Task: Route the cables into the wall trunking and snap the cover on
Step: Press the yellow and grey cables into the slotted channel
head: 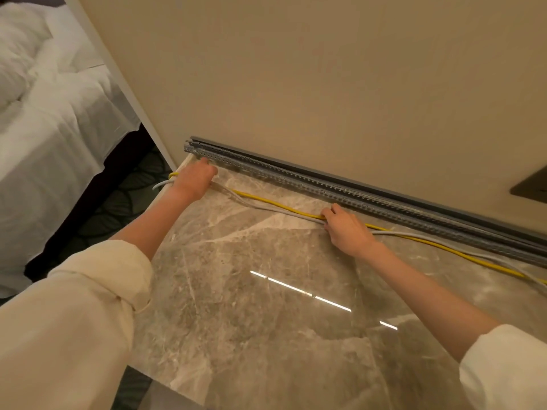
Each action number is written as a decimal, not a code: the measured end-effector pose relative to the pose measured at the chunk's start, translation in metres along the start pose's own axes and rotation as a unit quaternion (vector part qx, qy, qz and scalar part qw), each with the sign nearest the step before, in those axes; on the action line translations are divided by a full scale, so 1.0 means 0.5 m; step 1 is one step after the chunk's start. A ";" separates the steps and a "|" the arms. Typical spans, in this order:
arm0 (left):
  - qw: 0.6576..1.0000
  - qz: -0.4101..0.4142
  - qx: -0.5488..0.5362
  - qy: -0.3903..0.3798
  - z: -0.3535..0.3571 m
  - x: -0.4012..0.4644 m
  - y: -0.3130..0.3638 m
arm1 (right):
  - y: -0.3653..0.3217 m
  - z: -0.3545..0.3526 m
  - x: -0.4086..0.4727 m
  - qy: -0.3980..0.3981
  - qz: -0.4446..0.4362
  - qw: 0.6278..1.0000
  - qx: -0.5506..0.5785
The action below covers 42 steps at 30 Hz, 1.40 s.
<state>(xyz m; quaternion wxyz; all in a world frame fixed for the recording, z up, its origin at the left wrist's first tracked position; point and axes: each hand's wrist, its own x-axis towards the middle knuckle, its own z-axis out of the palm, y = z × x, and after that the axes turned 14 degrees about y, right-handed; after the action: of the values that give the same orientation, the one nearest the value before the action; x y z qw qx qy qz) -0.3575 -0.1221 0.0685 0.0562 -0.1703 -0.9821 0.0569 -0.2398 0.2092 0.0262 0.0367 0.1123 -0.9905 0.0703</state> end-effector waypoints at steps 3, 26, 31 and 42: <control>0.999 0.026 0.030 -0.035 -0.008 0.008 0.003 | 0.003 0.000 -0.002 -0.001 0.016 1.000 0.022; 0.996 -0.029 0.030 0.075 -0.021 -0.015 0.184 | 0.066 -0.021 -0.119 0.051 0.068 0.996 0.007; 0.984 0.079 -0.086 0.134 -0.028 -0.057 0.344 | 0.147 -0.037 -0.261 0.083 0.099 0.992 0.000; 0.928 0.279 -0.228 0.099 -0.056 -0.057 0.705 | 0.309 -0.081 -0.551 0.128 0.351 0.928 -0.007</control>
<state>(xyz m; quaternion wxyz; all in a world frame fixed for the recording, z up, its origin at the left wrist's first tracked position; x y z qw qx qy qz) -0.2115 0.2007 0.0475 0.0943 -0.4501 -0.8711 -0.1726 -0.0048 0.4239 0.0214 0.1367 -0.2527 -0.9540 0.0854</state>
